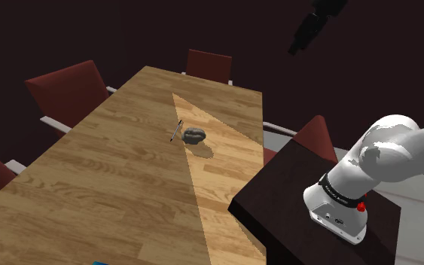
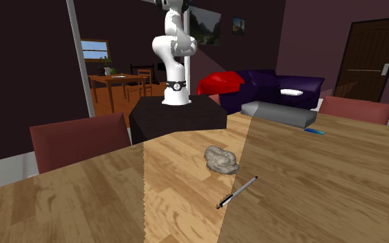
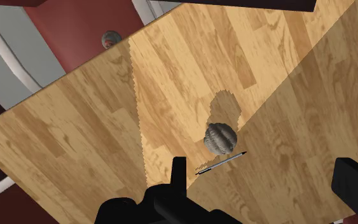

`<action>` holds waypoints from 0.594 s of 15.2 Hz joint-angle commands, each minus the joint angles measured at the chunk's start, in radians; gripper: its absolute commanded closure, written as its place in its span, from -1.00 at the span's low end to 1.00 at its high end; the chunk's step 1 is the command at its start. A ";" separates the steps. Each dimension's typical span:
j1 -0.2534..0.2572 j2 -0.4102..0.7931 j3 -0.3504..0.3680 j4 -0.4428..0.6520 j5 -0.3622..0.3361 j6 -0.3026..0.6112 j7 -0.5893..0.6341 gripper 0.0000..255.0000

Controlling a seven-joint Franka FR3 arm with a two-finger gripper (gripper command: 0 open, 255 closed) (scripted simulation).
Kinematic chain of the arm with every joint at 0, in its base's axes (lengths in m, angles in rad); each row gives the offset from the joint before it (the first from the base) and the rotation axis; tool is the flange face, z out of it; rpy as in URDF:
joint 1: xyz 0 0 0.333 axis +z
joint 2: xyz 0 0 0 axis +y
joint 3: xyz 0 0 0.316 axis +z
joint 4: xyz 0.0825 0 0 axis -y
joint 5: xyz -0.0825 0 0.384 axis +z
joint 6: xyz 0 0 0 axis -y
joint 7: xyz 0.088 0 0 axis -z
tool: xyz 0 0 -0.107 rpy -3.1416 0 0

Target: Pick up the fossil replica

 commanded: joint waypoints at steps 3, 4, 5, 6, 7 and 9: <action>0.005 0.060 -0.017 -0.011 0.014 0.047 -0.016 -1.00; 0.008 0.092 -0.026 -0.015 0.021 0.071 -0.025 -1.00; 0.012 0.124 -0.035 -0.017 0.029 0.093 -0.034 -1.00; 0.015 0.157 -0.043 -0.019 0.038 0.116 -0.044 -1.00; 0.019 0.191 -0.051 -0.019 0.047 0.138 -0.054 -1.00; 0.028 0.262 -0.068 -0.016 0.067 0.180 -0.076 -1.00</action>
